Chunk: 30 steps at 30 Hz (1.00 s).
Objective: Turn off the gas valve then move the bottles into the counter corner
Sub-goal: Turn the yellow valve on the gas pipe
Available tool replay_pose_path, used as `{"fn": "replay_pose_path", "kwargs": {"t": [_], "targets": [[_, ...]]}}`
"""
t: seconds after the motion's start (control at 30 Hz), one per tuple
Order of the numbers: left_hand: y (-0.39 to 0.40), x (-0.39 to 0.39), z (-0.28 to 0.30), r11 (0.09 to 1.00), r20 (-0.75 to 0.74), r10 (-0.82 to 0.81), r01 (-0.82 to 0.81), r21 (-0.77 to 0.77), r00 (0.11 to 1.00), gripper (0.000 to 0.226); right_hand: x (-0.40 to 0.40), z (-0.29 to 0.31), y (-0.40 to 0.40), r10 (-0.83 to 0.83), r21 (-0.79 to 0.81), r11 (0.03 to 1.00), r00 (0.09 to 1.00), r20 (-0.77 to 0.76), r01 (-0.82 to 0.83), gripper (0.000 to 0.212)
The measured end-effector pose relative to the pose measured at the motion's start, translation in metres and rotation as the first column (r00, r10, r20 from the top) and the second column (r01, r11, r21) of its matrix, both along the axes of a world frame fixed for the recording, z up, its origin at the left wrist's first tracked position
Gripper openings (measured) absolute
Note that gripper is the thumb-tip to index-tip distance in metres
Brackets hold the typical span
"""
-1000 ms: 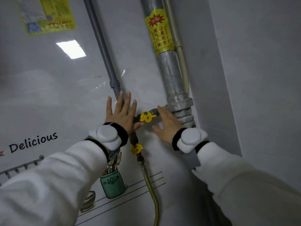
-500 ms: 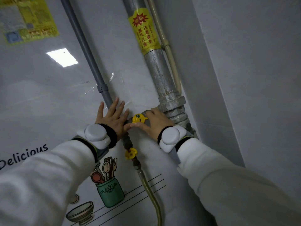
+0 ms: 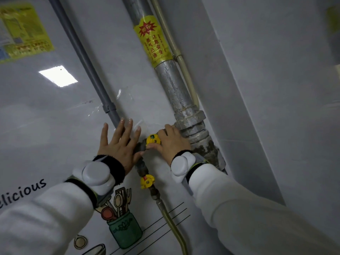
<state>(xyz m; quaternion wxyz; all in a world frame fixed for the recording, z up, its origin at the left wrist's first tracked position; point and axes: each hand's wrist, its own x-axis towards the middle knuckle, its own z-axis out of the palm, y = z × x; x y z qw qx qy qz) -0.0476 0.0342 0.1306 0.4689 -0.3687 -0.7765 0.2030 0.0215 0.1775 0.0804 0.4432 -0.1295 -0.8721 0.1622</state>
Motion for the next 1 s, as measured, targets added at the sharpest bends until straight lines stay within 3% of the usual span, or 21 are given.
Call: {"fn": "replay_pose_path", "kwargs": {"t": [0.27,0.43,0.67,0.83,1.0], "targets": [[0.003,0.015,-0.023,1.0,0.111,-0.015,0.012,0.022,0.994,0.079,0.001,-0.001,-0.004,0.018,-0.109,0.994,0.998,-0.052,-0.024,0.062],[-0.007,0.016,-0.022,0.997,0.119,0.083,-0.082,-0.013,0.989,0.076,-0.006,-0.004,-0.02,-0.034,-0.309,0.951,0.984,-0.173,-0.022,0.062],[0.006,0.036,-0.022,0.99,0.135,0.138,-0.131,-0.057,0.981,0.075,-0.007,0.001,-0.032,-0.121,-0.517,0.856,0.975,-0.188,0.007,0.067],[0.015,0.045,-0.027,0.975,0.187,0.22,-0.211,-0.067,0.958,0.073,0.004,0.003,-0.037,-0.089,-0.605,0.796,0.983,-0.158,-0.025,0.067],[0.012,0.048,-0.024,0.962,0.211,0.271,-0.259,-0.085,0.939,0.074,0.017,-0.011,-0.04,0.062,-0.598,0.786,0.982,-0.179,-0.158,0.058]]}}
